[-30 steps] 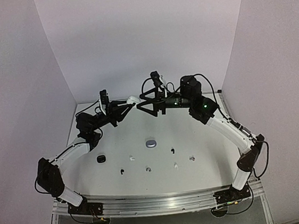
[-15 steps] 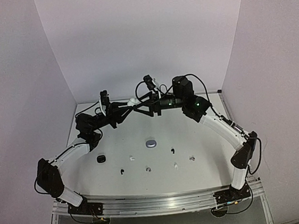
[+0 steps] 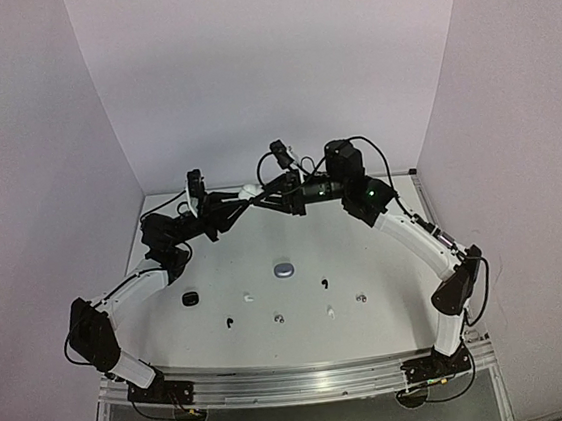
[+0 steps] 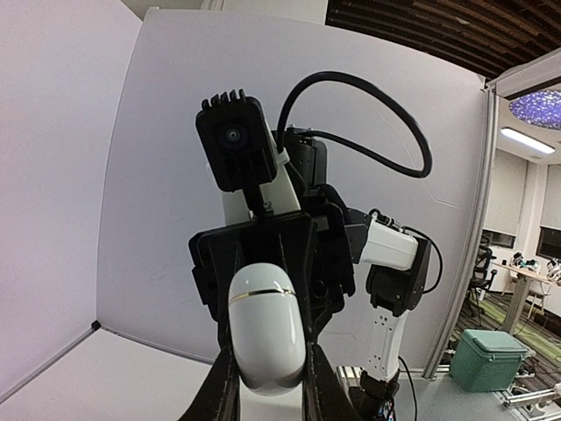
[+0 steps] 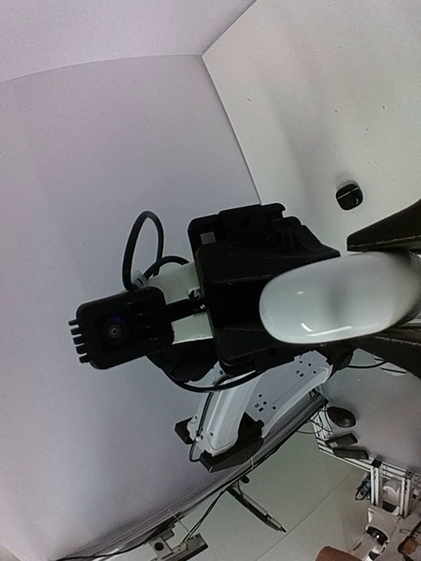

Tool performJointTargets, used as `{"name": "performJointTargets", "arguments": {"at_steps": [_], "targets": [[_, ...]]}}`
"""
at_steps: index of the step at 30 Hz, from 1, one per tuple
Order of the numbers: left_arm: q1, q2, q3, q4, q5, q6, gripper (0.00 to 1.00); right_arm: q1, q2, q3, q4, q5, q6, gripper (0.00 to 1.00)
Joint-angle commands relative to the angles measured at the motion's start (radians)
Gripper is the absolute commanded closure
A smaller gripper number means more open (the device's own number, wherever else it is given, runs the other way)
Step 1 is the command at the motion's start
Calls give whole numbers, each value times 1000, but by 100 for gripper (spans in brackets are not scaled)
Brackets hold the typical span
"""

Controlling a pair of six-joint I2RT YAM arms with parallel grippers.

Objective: Insert the wireless bluetooth earbuds into the charging case
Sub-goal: Pass from the left arm to the right, then pass from the right arm to the left

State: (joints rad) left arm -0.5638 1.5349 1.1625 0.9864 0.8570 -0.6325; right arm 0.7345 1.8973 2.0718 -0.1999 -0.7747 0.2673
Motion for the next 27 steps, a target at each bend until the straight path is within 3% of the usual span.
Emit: {"name": "performJointTargets", "arguments": {"at_steps": [1, 4, 6, 8, 10, 18, 27], "targets": [[-3, -18, 30, -7, 9, -19, 100, -4, -7, 25, 6, -38, 0, 100], [-2, -20, 30, -88, 41, -43, 98, -7, -50, -28, -9, -15, -48, 100], [4, -24, 38, -146, 69, -28, 89, -7, -66, -48, -60, 21, -91, 100], [16, -26, 57, -227, 123, 2, 71, -6, -75, -45, -145, 54, -145, 100], [29, -24, 93, -325, 199, 53, 64, -6, -91, -57, -209, 98, -196, 100], [72, -2, 194, -691, 409, 309, 54, 0, -127, -60, -349, 149, -388, 100], [64, 30, 289, -927, 398, 538, 51, 47, -83, 14, -439, 202, -463, 100]]}}
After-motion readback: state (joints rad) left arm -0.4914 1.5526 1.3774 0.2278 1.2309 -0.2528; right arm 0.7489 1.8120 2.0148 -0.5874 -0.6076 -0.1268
